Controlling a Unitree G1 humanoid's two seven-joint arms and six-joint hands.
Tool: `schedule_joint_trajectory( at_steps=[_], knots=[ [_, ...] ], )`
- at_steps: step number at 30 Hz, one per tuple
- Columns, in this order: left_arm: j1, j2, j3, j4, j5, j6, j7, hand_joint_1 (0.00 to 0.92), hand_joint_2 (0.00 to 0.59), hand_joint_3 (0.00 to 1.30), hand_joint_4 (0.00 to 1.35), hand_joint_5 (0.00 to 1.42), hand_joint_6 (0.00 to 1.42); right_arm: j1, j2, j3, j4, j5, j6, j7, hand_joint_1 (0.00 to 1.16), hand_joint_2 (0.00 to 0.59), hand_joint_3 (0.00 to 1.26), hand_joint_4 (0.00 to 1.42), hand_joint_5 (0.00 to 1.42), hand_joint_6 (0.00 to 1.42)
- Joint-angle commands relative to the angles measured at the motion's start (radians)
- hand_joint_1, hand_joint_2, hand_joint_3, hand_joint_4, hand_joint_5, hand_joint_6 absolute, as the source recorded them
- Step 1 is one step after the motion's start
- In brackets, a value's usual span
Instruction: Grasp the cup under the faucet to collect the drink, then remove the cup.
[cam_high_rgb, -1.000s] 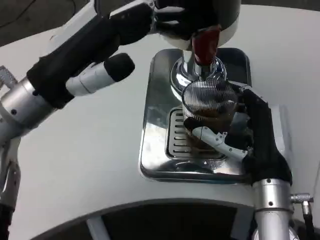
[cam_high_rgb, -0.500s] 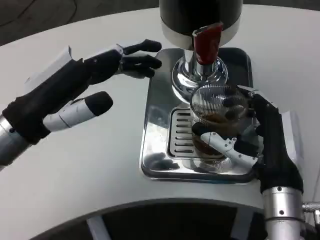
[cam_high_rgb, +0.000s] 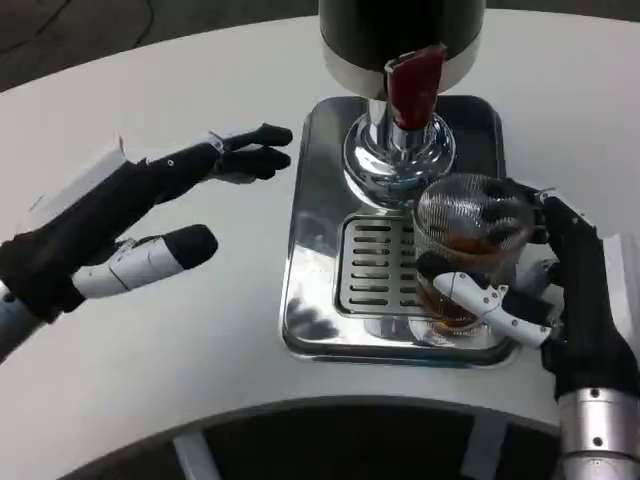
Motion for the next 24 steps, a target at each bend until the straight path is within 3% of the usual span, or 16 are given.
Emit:
schedule_joint_trajectory(
  at_steps=[1, 6, 17, 24],
  knots=[
    [0.034, 0.047, -0.016, 0.021, 0.095, -0.028, 0.039, 0.0, 0.09, 0.19, 0.17, 0.17, 0.17, 0.047, 0.003, -0.006, -0.074, 0.003, -0.008, 0.01, 0.88, 0.163, 0.78, 0.91, 1.13, 1.28],
    [0.049, 0.057, -0.032, 0.018, 0.145, -0.041, 0.073, 0.0, 0.091, 0.14, 0.07, 0.08, 0.1, 0.088, 0.008, -0.005, -0.129, 0.003, -0.008, 0.029, 0.89, 0.15, 0.81, 0.95, 1.18, 1.33],
    [0.1, 0.082, -0.053, -0.018, 0.207, -0.029, 0.136, 0.0, 0.089, 0.12, 0.02, 0.04, 0.06, 0.201, 0.006, 0.009, -0.256, -0.008, -0.029, 0.067, 0.9, 0.148, 0.84, 0.98, 1.21, 1.36],
    [0.177, 0.109, -0.056, -0.15, 0.292, 0.034, 0.186, 0.0, 0.089, 0.06, 0.0, 0.0, 0.02, 0.268, 0.008, 0.053, -0.345, -0.024, -0.036, 0.099, 0.9, 0.148, 0.88, 1.01, 1.24, 1.38]
  ],
)
